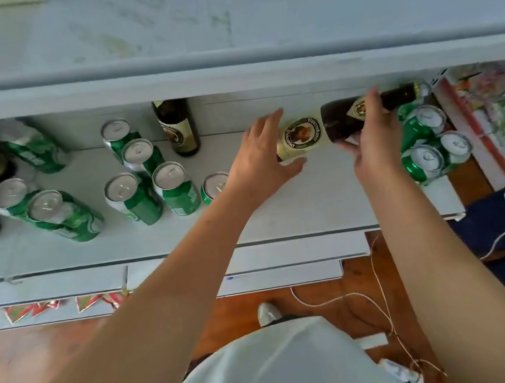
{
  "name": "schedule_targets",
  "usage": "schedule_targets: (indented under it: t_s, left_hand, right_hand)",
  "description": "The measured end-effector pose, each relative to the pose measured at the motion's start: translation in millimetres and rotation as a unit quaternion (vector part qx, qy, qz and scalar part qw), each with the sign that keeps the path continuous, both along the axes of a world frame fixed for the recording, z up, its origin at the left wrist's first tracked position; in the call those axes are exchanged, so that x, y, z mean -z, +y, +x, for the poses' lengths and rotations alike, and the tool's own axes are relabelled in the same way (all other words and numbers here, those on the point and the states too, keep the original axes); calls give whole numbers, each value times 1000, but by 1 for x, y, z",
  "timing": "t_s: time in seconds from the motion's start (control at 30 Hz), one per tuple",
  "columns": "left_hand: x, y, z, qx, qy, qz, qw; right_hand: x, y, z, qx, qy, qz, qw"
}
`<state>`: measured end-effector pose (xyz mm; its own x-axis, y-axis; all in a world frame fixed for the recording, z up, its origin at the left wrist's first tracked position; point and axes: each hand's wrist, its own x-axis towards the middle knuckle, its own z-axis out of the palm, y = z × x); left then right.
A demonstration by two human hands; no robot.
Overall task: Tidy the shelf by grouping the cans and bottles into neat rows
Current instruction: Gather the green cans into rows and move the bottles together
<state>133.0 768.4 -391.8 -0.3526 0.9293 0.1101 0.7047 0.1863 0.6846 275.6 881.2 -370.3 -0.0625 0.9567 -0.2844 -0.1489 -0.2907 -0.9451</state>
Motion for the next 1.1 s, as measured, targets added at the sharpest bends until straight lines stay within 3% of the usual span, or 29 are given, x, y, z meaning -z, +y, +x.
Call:
schedule_targets:
  t_s: [0.17, 0.3, 0.43, 0.6, 0.87, 1.1]
  left_hand:
    - [-1, -20, -7, 41, 14, -45, 998]
    - [-12, -70, -25, 45, 12, 25, 999]
    - [-34, -142, -62, 29, -24, 78, 996]
    - [-37, -265, -126, -63, -100, 84, 989]
    - [3, -457, -229, -254, -95, 67, 960]
    - [40, -514, -310, -339, -67, -17, 938]
  right_hand:
    - [-11, -41, 28, -14, 39, -59, 997]
    - [-26, -85, 17, -30, 77, -64, 995]
    - [-45, -136, -20, -88, 136, -69, 984]
    - [-55, -224, -113, -210, 140, -74, 965]
    - [-45, -379, -266, -436, 12, 24, 900]
    - [-31, -456, -377, -546, -138, 209, 799]
